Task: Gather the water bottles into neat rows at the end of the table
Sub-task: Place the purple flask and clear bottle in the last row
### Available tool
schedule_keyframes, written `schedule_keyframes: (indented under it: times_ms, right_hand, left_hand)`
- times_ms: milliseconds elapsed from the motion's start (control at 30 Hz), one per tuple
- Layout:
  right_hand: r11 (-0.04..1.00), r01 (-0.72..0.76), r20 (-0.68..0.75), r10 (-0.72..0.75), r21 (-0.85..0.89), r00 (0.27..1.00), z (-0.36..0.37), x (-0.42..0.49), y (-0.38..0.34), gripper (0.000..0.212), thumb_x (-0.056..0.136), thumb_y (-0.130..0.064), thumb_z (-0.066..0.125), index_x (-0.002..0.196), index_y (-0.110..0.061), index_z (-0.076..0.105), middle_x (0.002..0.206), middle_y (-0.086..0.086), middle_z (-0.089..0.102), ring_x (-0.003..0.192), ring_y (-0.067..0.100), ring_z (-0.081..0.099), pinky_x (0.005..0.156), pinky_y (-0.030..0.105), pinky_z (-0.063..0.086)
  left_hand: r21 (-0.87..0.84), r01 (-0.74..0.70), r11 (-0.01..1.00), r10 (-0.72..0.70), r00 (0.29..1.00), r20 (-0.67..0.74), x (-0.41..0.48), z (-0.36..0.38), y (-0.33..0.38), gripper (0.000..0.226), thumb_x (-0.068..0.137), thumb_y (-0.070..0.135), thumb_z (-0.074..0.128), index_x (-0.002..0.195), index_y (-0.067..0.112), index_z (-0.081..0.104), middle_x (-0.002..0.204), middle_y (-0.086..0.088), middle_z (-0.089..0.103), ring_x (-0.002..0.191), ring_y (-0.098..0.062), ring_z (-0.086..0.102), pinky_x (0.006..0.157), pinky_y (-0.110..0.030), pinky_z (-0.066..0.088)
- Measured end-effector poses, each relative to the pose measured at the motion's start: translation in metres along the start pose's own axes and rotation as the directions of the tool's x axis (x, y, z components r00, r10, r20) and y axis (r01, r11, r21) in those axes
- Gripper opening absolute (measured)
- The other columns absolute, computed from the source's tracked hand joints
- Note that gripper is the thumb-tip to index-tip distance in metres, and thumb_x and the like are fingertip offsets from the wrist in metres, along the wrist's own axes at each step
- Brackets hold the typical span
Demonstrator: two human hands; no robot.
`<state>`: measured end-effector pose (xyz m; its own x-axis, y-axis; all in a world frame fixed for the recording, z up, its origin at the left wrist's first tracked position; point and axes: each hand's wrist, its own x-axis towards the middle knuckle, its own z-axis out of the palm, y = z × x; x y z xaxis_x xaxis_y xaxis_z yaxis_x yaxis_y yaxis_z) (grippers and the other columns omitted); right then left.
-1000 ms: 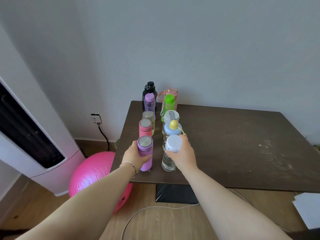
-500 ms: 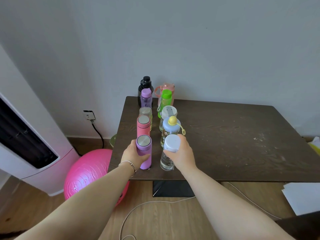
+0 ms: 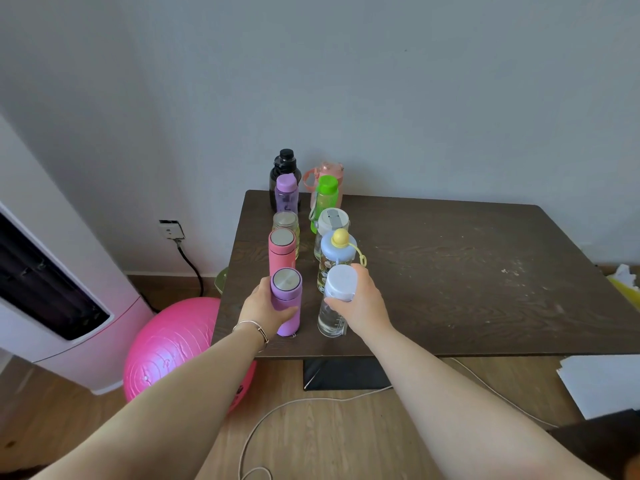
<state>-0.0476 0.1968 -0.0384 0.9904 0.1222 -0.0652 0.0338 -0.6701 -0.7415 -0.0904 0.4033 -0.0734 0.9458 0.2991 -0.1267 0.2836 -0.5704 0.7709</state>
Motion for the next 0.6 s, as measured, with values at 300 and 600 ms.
schedule_keyframes:
  times_ms: [300, 600]
  right_hand:
    - [0.999, 0.026, 0.042, -0.025, -0.025, 0.999, -0.0043, 0.0005, 0.0011, 0.084, 0.073, -0.033, 0.085, 0.139, -0.025, 0.033, 0.134, -0.002, 0.047, 0.123, 0.018, 0.047, 0.096, 0.038, 0.048]
    - [0.994, 0.037, 0.090, -0.028, -0.102, 0.996, -0.0101, 0.0033, -0.0029, 0.087, 0.073, -0.032, 0.086, 0.141, -0.024, 0.033, 0.135, -0.001, 0.047, 0.124, 0.018, 0.047, 0.097, 0.038, 0.047]
  left_hand:
    - [0.005, -0.017, 1.000, 0.017, 1.000, -0.017, -0.0027, 0.0010, 0.0027, 0.062, 0.073, 0.030, 0.081, 0.123, 0.023, 0.045, 0.108, 0.003, 0.061, 0.089, -0.019, 0.059, 0.072, -0.028, 0.047]
    - [0.041, 0.020, 0.999, -0.022, 0.999, 0.030, 0.0023, -0.0026, 0.0089, 0.064, 0.074, 0.027, 0.081, 0.125, 0.020, 0.043, 0.112, -0.002, 0.060, 0.093, -0.021, 0.057, 0.077, -0.033, 0.051]
